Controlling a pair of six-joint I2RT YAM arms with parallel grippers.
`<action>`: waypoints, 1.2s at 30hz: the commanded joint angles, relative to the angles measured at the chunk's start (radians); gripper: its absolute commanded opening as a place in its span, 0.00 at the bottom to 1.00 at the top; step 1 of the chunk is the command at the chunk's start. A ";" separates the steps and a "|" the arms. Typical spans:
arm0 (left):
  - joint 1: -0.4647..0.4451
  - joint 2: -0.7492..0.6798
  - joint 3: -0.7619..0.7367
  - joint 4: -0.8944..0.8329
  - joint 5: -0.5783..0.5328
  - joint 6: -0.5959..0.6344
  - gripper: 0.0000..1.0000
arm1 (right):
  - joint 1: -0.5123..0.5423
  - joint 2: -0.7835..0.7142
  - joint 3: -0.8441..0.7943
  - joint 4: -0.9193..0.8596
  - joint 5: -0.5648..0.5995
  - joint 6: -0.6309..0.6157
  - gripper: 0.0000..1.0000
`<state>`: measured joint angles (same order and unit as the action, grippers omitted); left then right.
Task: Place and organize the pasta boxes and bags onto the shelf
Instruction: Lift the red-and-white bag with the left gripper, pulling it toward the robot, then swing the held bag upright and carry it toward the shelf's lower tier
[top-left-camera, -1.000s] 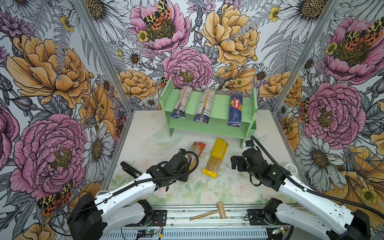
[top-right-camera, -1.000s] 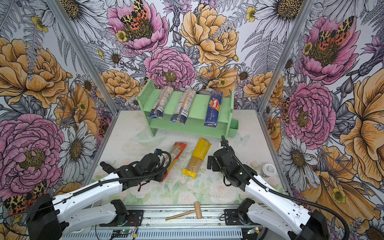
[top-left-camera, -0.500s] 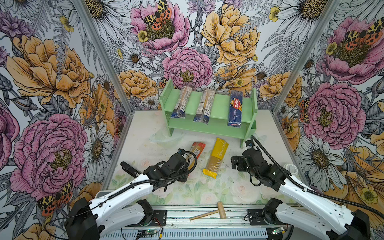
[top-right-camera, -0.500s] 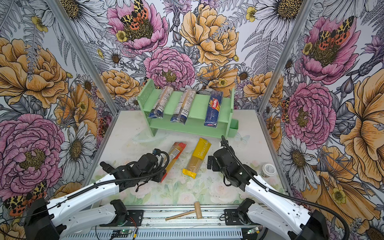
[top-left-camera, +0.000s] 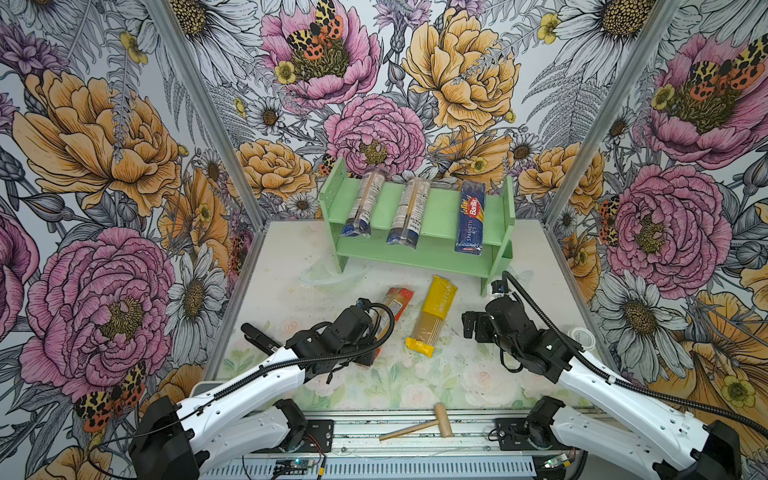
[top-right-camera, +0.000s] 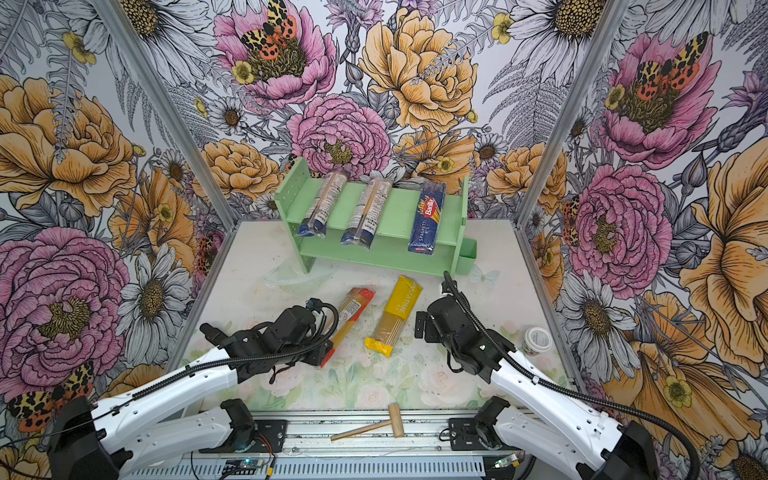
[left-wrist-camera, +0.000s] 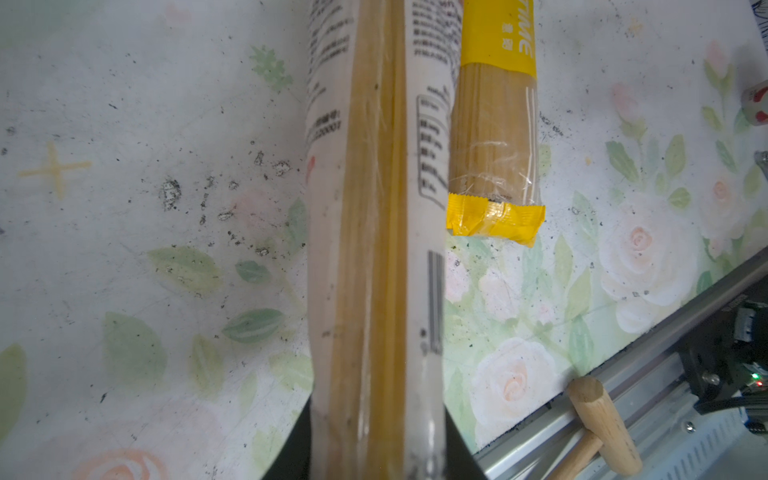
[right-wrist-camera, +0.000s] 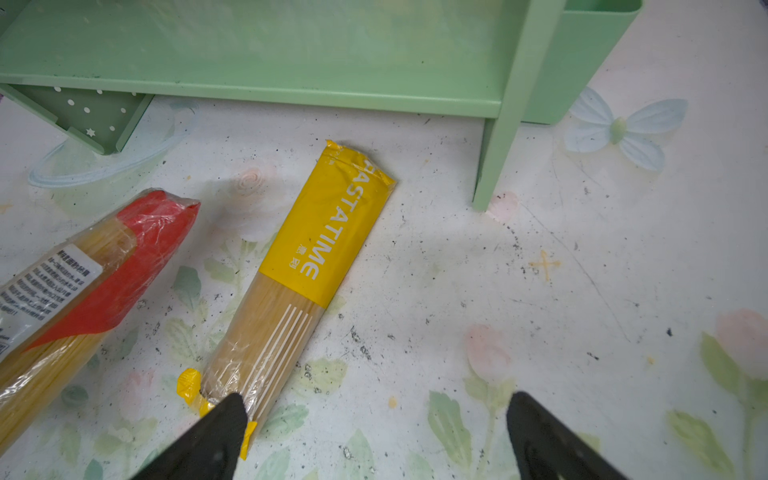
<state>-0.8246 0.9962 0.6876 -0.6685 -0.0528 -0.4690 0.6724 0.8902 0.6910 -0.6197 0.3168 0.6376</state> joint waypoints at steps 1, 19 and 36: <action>0.006 -0.059 0.077 0.113 0.011 0.011 0.00 | -0.008 -0.015 0.009 0.005 0.021 0.003 0.99; 0.044 -0.178 0.085 0.096 0.076 -0.007 0.00 | -0.007 -0.012 0.007 0.005 0.022 0.000 0.99; 0.070 -0.268 0.119 0.104 -0.081 0.006 0.00 | -0.008 0.001 0.018 0.005 0.021 -0.009 0.99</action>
<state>-0.7685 0.7670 0.7376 -0.7174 -0.0460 -0.4732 0.6724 0.8906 0.6910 -0.6201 0.3202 0.6369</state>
